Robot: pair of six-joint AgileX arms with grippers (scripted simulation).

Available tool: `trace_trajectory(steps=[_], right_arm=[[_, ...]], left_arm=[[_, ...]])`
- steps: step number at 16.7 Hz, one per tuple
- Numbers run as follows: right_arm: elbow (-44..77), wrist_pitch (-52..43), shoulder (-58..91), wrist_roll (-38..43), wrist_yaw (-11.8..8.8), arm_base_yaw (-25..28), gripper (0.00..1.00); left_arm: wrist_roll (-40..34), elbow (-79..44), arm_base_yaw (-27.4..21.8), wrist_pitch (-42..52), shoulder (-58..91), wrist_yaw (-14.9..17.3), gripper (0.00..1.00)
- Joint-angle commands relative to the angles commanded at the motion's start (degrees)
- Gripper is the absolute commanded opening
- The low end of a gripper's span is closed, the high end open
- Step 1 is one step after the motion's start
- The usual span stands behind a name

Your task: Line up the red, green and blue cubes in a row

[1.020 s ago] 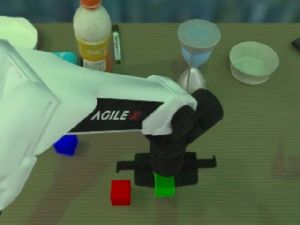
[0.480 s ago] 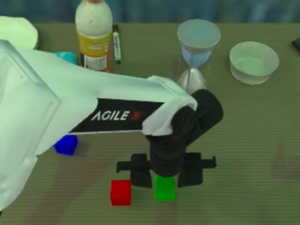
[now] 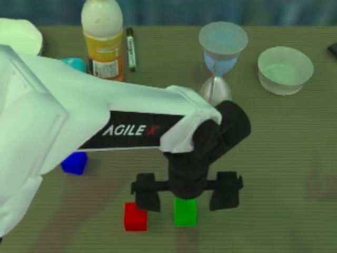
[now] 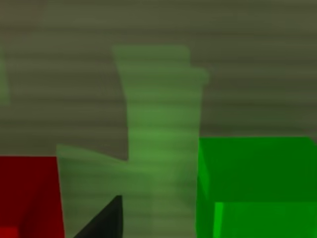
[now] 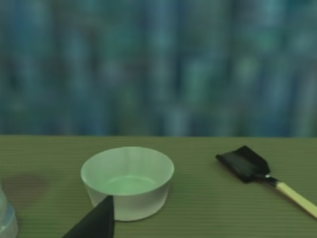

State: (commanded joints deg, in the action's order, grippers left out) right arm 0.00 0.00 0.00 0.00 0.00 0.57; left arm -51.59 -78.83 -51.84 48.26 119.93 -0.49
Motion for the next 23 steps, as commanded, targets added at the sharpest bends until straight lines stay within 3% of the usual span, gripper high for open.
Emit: trace_trajectory(steps=[5,12,17,20,23], right_arm=[[0.00,0.00,0.00,0.00,0.00,0.00,1.00],[0.00,0.00,0.00,0.00,0.00,0.00,1.00],[0.00,0.00,0.00,0.00,0.00,0.00,1.00],[0.00,0.00,0.00,0.00,0.00,0.00,1.00],[0.00,0.00,0.00,0.00,0.00,0.00,1.00]], left_arm=[[-0.02,-0.82,0.02,1.01,-0.34,-0.01,1.00],[-0.30,-8.45,0.97,13.81,-5.26,-0.04,1.00],[-0.15,-8.53,0.83,13.99,-5.31,-0.04,1.00],[3.55,-7.94,4.00,13.51,-5.62,-0.04,1.00],[12.73,-6.31,10.73,12.73,-6.15,0.08,1.00]])
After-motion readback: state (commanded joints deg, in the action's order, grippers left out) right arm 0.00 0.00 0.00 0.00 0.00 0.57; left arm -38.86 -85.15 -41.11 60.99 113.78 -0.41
